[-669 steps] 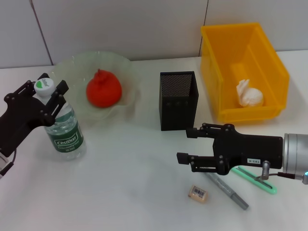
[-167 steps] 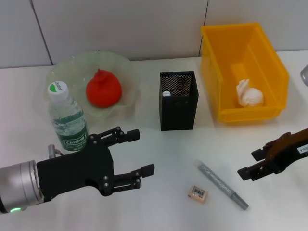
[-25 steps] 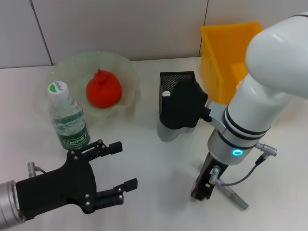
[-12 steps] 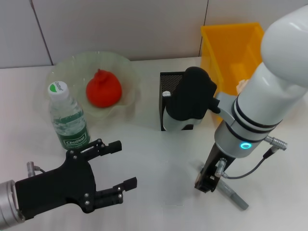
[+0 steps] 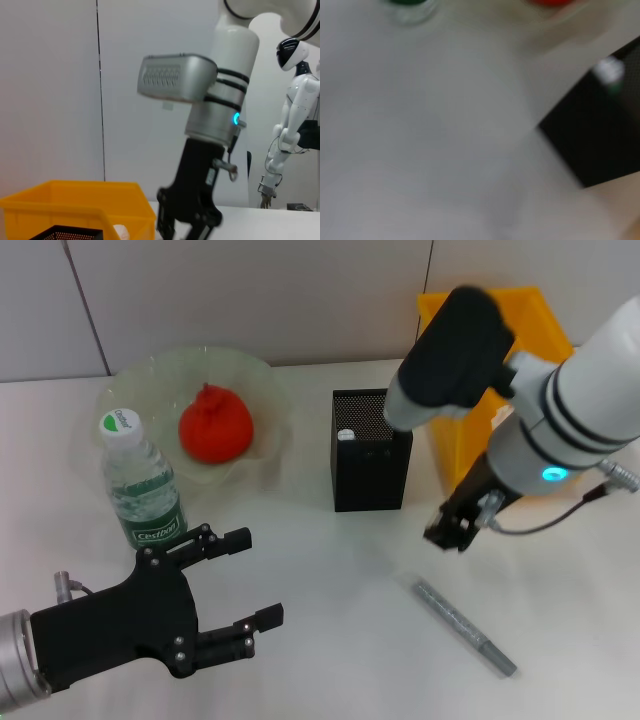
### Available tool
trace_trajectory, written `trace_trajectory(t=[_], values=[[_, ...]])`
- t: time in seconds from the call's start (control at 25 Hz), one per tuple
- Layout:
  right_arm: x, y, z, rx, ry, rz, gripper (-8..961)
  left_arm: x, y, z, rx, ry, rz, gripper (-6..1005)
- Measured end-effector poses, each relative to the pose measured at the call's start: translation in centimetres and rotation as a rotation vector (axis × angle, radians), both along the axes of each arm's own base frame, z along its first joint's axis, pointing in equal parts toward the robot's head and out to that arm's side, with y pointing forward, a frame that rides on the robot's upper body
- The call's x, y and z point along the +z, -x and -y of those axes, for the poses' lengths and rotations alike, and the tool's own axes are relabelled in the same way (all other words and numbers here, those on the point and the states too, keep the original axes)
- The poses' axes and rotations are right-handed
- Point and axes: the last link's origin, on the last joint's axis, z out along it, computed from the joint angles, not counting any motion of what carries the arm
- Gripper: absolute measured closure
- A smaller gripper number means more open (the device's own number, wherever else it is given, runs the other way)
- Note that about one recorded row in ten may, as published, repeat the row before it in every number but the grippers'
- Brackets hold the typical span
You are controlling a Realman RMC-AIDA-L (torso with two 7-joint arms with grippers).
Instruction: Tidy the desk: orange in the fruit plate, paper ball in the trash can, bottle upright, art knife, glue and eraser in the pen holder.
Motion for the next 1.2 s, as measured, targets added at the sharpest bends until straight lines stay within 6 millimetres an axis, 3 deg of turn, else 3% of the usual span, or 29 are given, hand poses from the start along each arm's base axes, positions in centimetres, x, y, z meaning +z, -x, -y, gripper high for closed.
trace_trajectory(t=[0.12,0.76,1.2], values=[[1.4,0.2,-0.4,0.034,-0.077,-0.031,681,0.0,0.0,0.0,0.0,0.0,-0.001,196],[4.0,-0.4,-0.8,0.164,-0.27,-0.167,682,-0.1,0.1,0.1,0.011,0.007,0.003,196],[6.8,-1.3,-0.5,0.206,-0.316,-0.432,682,-0.2,-0.1,0.0,0.007,0.01,0.007,196]])
